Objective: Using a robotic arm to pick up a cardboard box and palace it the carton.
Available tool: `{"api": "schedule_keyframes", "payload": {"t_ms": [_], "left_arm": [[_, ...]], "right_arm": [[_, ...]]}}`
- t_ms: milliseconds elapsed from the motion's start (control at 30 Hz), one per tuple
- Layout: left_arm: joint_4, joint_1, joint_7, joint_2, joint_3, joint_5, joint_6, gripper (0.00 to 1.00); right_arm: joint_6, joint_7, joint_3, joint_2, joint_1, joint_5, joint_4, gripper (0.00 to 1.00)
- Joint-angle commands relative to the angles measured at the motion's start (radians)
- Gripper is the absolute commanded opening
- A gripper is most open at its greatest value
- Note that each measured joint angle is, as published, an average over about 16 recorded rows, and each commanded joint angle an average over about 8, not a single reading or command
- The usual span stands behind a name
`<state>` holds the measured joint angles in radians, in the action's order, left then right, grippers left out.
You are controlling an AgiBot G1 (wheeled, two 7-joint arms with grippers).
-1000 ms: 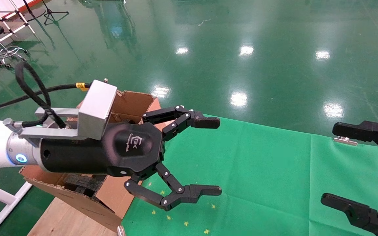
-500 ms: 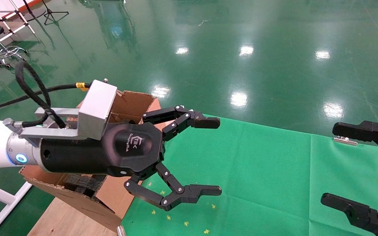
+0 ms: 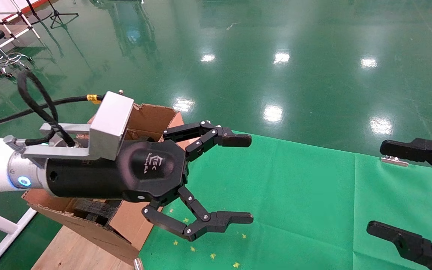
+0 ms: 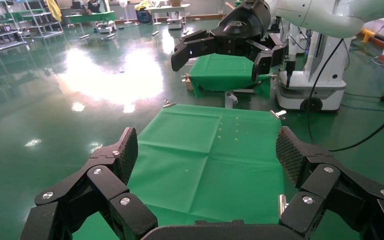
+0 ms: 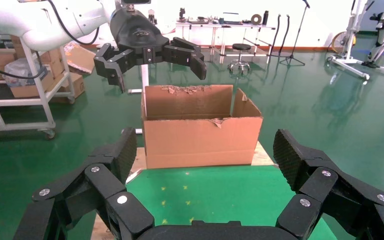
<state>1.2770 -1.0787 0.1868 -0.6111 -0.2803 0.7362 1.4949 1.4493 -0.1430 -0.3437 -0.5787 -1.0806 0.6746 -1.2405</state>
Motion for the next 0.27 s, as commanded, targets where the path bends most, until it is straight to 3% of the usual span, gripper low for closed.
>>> {"api": "schedule_keyframes", "payload": {"t_ms": [33, 267], "left_arm": [[0.0, 0.0, 0.0, 0.0, 0.0, 0.0, 0.0, 1.0], [0.0, 0.0, 0.0, 0.0, 0.0, 0.0, 0.0, 1.0]], "right_arm": [[0.0, 0.0, 0.0, 0.0, 0.0, 0.0, 0.0, 1.0], [0.0, 0.0, 0.0, 0.0, 0.0, 0.0, 0.0, 1.0]]}}
